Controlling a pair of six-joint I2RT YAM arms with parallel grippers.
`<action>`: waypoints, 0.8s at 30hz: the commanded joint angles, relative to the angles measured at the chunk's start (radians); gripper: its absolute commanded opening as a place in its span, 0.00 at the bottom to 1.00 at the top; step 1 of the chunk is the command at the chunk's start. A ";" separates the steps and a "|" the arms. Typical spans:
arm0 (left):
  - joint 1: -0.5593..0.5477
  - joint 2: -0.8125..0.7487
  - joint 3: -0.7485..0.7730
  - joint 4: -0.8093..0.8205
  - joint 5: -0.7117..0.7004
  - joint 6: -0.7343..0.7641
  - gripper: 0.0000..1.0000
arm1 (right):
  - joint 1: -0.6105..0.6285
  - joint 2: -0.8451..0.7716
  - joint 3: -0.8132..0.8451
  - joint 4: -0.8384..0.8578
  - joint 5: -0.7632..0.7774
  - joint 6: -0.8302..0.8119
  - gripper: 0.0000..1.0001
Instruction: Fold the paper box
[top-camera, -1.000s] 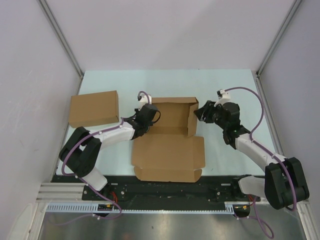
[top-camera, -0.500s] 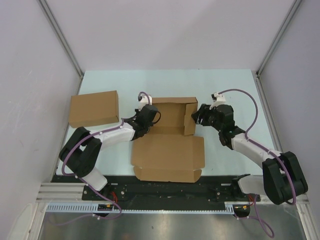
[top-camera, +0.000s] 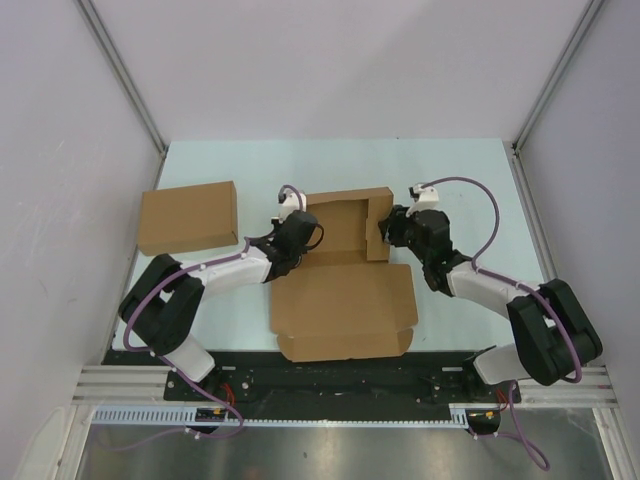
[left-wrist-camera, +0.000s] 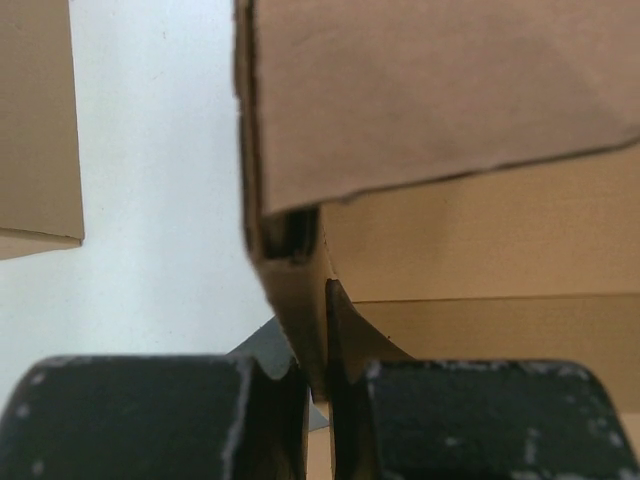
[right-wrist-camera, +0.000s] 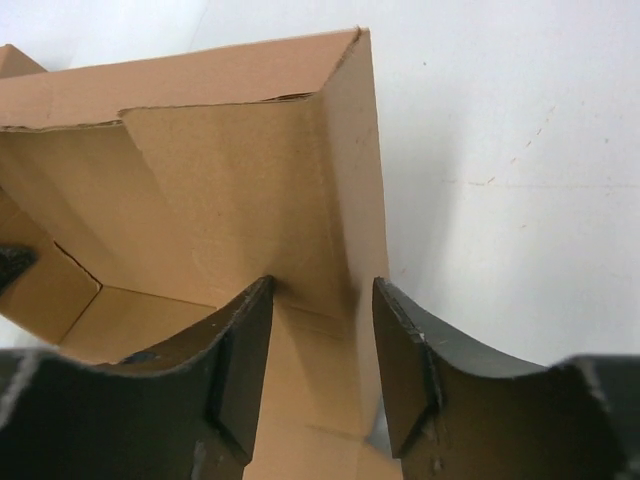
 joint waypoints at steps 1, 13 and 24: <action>-0.023 -0.022 -0.019 -0.013 0.003 0.047 0.00 | 0.029 0.033 0.045 0.055 0.120 -0.053 0.45; -0.023 -0.018 0.002 -0.020 -0.003 0.056 0.00 | 0.056 0.039 0.071 0.000 0.121 -0.108 0.59; -0.021 -0.061 0.027 -0.031 0.057 0.084 0.00 | 0.005 0.017 0.073 0.070 0.053 -0.062 0.64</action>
